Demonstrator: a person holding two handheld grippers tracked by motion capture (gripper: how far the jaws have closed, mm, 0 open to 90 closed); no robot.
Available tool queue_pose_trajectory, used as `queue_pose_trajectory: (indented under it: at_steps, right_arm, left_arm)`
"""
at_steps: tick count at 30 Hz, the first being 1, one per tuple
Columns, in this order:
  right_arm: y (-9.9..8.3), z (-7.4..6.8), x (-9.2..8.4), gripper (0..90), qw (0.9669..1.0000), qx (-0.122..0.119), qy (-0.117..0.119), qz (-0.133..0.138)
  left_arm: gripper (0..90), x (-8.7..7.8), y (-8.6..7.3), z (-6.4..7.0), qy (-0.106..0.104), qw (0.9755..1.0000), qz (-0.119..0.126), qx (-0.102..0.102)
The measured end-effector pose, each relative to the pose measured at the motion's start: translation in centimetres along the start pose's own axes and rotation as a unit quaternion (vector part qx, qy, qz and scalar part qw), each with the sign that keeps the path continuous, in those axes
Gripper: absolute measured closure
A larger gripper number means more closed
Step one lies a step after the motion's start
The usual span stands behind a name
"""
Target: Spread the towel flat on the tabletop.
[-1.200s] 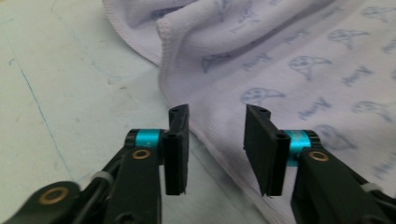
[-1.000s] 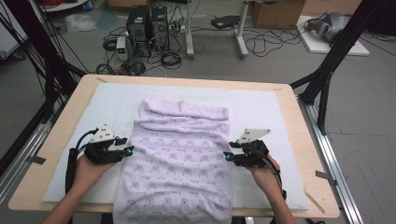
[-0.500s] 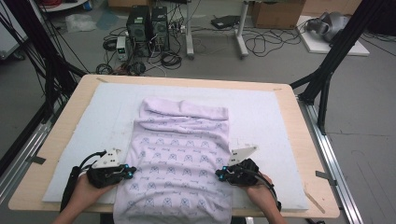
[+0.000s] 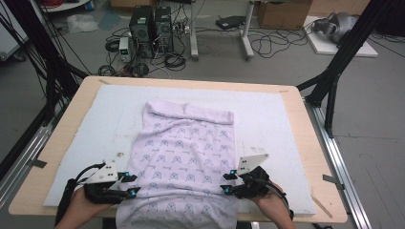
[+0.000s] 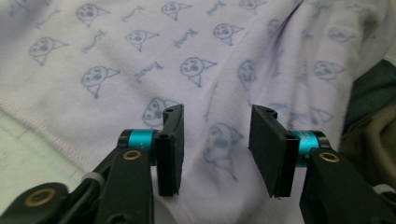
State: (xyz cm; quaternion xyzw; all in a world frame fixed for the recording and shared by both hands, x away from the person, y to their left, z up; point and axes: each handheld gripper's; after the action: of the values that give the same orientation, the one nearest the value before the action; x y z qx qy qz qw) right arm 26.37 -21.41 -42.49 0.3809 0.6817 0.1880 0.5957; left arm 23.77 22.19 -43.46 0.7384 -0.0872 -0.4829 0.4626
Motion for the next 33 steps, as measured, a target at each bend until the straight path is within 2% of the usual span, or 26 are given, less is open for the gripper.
queue_pose_trajectory:
  at_steps: [2,3,5,7,10,12,13,15,16,17,18,20,22,23,24,25,26,28,29,30,32,33]
  right_arm:
    - [-0.1,0.7,1.3,60.5,0.9997,0.002,0.001,-0.024]
    - [-0.2,0.8,1.6,66.7,0.9998,-0.001,0.007,-0.019]
    - [-0.3,0.8,1.6,82.6,0.9995,0.004,0.030,-0.011]
    - [-0.4,0.0,1.6,86.6,0.9994,-0.018,0.023,-0.016]
    - [-0.6,-1.1,1.1,87.2,0.9985,-0.023,0.045,-0.021]
    - [-0.7,-2.2,0.8,86.8,0.9966,-0.029,0.076,-0.016]
    - [-0.7,-2.7,0.6,85.4,0.9961,-0.033,0.080,-0.013]
    - [-0.5,-2.9,0.1,74.4,0.9973,-0.037,0.063,-0.007]
    - [-0.4,-2.6,0.0,68.0,0.9983,-0.030,0.049,-0.001]
    - [-0.3,-2.2,-0.1,65.5,0.9989,-0.021,0.043,0.001]
    - [-0.2,-1.7,-0.1,64.4,0.9989,-0.013,0.044,0.004]
    - [-0.1,-1.1,0.3,62.9,0.9993,-0.014,0.033,-0.007]
    - [-0.2,-0.7,1.1,64.5,0.9990,-0.014,0.035,-0.023]
    - [-0.3,-0.6,1.5,67.4,0.9988,-0.014,0.034,-0.031]
    - [-0.4,-0.5,1.8,71.7,0.9988,-0.018,0.030,-0.033]
    - [-0.5,-0.6,1.8,76.8,0.9991,-0.018,0.028,-0.027]
    - [-0.5,-0.5,1.8,87.1,0.9988,-0.018,0.036,-0.027]
    - [-0.5,-0.8,1.7,87.3,0.9977,-0.025,0.052,-0.036]
    - [-0.5,-1.0,1.6,87.5,0.9966,-0.030,0.068,-0.035]
    - [-0.5,-1.3,1.3,87.4,0.9959,-0.036,0.078,-0.029]
    - [-0.4,-1.4,0.7,82.8,0.9970,-0.034,0.069,-0.012]
    - [-0.3,-1.2,0.4,77.7,0.9975,-0.028,0.064,-0.007]
  left_arm:
    - [74.4,0.8,-0.3,0.1,-0.020,0.9997,-0.013,0.009]
    - [82.3,0.8,-0.4,0.3,-0.018,0.9997,-0.007,0.013]
    - [85.9,0.5,-0.6,0.4,-0.022,0.9997,-0.007,0.010]
    - [86.6,-0.1,-0.8,0.6,-0.028,0.9995,-0.006,0.013]
    - [86.6,-1.4,-1.1,1.5,-0.048,0.9987,-0.003,0.018]
    - [85.1,-2.3,-1.1,2.1,-0.067,0.9974,0.007,0.025]
    - [81.7,-2.5,-1.0,2.2,-0.071,0.9971,0.012,0.026]
    - [64.4,-2.6,-0.5,2.1,-0.053,0.9984,0.013,0.019]
    - [58.2,-2.5,-0.3,1.8,-0.047,0.9987,0.016,0.013]
    - [56.1,-2.2,-0.1,1.4,-0.042,0.9989,0.020,0.010]
    - [55.8,-1.9,0.1,1.1,-0.036,0.9991,0.020,0.010]
    - [56.4,-1.0,0.2,0.8,-0.036,0.9993,0.012,0.008]
    - [64.8,0.0,0.0,1.0,-0.042,0.9990,-0.007,0.017]
    - [70.8,0.4,-0.2,1.1,-0.050,0.9983,-0.018,0.022]
    - [78.5,0.5,-0.5,1.2,-0.060,0.9980,-0.008,0.020]
    - [84.2,0.4,-0.5,1.3,-0.058,0.9981,-0.006,0.021]
    - [85.9,0.2,-0.6,1.4,-0.066,0.9976,-0.008,0.021]
    - [86.6,-0.4,-0.7,1.6,-0.088,0.9957,-0.011,0.025]
    - [86.9,-0.8,-0.8,1.8,-0.100,0.9945,-0.011,0.029]
    - [86.7,-1.3,-0.9,2.0,-0.101,0.9942,-0.010,0.036]
    - [81.3,-1.8,-0.6,1.6,-0.089,0.9955,-0.001,0.035]
    - [74.2,-1.8,-0.5,1.2,-0.068,0.9974,0.005,0.022]
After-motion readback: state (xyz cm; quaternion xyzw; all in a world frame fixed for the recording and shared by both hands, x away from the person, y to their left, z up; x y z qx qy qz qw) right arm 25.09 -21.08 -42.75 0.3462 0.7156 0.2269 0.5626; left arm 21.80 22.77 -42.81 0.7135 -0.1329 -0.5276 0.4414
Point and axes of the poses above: each handheld gripper's, and its own axes: x roughly forward along the jaws, y roughly out of its top, z roughly to its right, and after that the axes turned 12 degrees about y, right-handed
